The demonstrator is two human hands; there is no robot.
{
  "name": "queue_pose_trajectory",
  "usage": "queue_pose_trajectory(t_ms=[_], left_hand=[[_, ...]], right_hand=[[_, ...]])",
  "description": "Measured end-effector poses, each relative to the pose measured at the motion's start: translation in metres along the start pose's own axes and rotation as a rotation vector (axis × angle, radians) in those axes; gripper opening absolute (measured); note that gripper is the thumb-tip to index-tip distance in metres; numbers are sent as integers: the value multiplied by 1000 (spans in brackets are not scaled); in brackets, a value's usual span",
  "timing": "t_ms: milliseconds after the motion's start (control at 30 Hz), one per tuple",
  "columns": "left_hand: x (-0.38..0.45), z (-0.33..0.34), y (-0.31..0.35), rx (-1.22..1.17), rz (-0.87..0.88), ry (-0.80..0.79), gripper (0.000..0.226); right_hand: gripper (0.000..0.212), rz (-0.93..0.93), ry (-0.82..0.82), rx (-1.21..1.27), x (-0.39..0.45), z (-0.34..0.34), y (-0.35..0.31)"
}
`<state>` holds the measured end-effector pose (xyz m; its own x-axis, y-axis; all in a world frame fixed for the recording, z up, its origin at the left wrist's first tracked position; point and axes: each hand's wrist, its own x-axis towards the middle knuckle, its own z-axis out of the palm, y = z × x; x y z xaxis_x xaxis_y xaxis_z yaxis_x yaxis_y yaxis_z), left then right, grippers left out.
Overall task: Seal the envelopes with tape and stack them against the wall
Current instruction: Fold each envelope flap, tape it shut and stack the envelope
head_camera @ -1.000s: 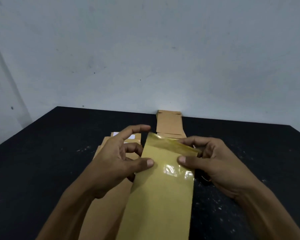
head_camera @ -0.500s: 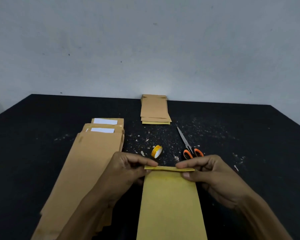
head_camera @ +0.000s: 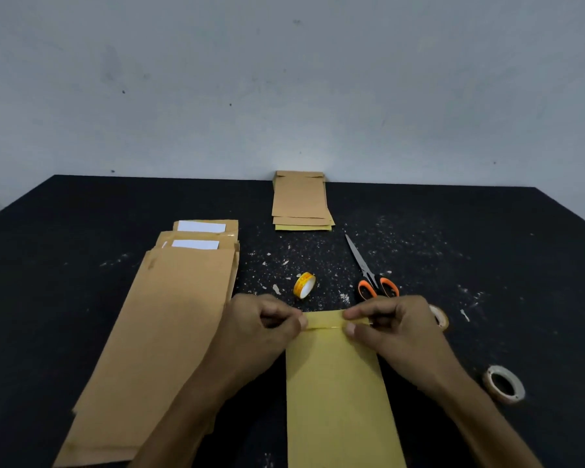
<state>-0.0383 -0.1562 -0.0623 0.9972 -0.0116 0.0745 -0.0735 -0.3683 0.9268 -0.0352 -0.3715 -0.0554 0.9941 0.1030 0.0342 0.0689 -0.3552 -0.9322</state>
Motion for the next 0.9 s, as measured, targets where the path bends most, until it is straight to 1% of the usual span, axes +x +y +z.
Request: queue_pose_trajectory(t_ms=[67, 100, 167, 200, 300, 400, 467, 533, 567, 633, 667, 800, 867, 900], left_hand=[[2, 4, -4, 244, 191, 55, 7], [3, 6, -6, 319, 248, 75, 8], [4, 11, -10, 455, 306, 89, 10], [4, 12, -11, 519, 326, 88, 11], [3, 12, -12, 601, 345, 75, 10], [8, 10, -6, 593, 283, 69, 11], [14, 9, 6, 458, 223, 138, 11], [27, 7, 15, 285, 87, 177, 14], [35, 7, 19, 251, -6, 158, 21], [53, 6, 23, 234, -170, 57, 42], [60, 7, 27, 233, -235, 0, 45], [79, 12, 45, 276, -405, -141, 35], [84, 14, 52, 299, -480, -186, 38], [85, 15, 54, 311, -512, -199, 34]], right_hand=[[21, -155, 68, -191, 0, 7, 9], [21, -239, 99, -287, 0, 9, 14], [17, -370, 111, -482, 0, 13, 20], [16, -399, 102, -557, -1, 15, 21], [16, -424, 126, -641, -3, 16, 25], [15, -457, 167, -673, -5, 18, 27], [13, -472, 166, -678, -5, 19, 28], [18, -460, 162, -662, -5, 20, 28], [19, -454, 163, -656, -5, 20, 28], [19, -449, 159, -647, -4, 19, 29], [19, -447, 157, -642, -4, 19, 30], [16, -428, 144, -637, -4, 18, 30], [17, -420, 146, -634, -4, 18, 30], [18, -421, 149, -627, -4, 19, 30]])
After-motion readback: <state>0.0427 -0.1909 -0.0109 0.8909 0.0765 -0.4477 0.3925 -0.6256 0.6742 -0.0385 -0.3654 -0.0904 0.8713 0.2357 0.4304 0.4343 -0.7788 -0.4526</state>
